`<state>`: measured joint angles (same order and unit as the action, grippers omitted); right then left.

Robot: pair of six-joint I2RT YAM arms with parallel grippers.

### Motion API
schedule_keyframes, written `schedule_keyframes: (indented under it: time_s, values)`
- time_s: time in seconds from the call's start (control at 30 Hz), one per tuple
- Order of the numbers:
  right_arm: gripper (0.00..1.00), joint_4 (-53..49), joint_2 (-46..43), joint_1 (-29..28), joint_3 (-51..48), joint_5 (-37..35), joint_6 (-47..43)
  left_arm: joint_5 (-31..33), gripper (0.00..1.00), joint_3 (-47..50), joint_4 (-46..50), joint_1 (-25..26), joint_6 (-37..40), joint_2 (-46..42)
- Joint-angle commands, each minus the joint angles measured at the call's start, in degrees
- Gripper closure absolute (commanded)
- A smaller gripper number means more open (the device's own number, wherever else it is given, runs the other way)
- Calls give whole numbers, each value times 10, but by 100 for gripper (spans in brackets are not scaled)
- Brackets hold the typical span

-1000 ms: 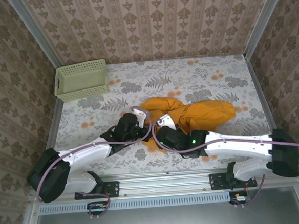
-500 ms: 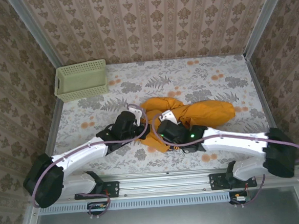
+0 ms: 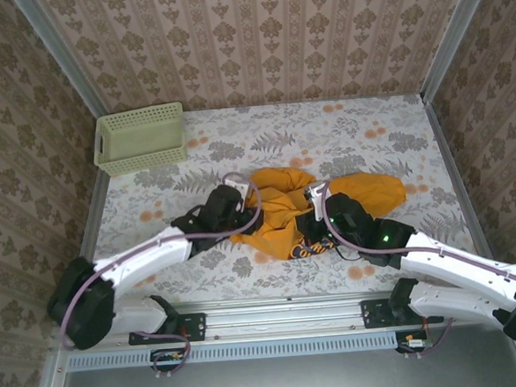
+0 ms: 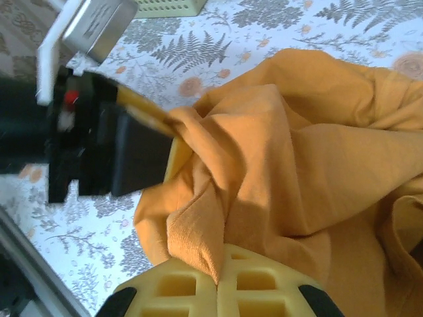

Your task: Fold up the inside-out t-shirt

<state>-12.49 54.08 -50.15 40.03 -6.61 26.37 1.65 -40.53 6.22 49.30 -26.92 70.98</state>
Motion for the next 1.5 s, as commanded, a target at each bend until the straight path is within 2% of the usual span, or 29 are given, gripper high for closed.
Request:
schedule_keyframes:
  time_s: [0.0, 0.1, 0.2, 0.4, 0.6, 0.8, 0.9, 1.07, 1.23, 1.3, 1.4, 1.47]
  values:
    - [100, 61, 4, 6, 3, 54, 22, 65, 43, 28, 8, 51, 31, -98]
    - [100, 74, 9, 6, 13, 91, 11, 25, 42, 50, -23, 78, 68, -159]
    - [100, 80, 9, 5, 23, 129, 0, -15, 41, 58, -50, 90, 87, -168]
    - [100, 75, -2, 1, 32, 136, -8, -78, 46, 44, -109, 92, 107, -110]
    - [100, 65, -6, 0, 36, 131, -10, -77, 51, 21, -110, 91, 123, -61]
    - [100, 52, -17, 1, 26, 109, -15, 15, 77, -2, -88, 87, 117, -39]
    - [100, 65, -26, 3, 7, 110, -12, 17, 85, -7, -94, 88, 125, -34]
    - [100, 29, -8, 9, 6, 53, -8, 16, 99, -4, -97, 88, 131, -67]
    - [100, -17, 5, 40, 6, -49, 1, -1, 100, -35, -24, 97, 145, -100]
    - [95, -49, 15, 63, 15, -91, 13, -23, 100, -30, -23, 95, 141, -120]
    - [94, -88, 34, 101, 33, -106, 29, -82, 100, -23, -34, 77, 118, -133]
    - [86, -105, 44, 107, 44, -121, 28, -126, 100, -18, -56, 59, 95, -132]
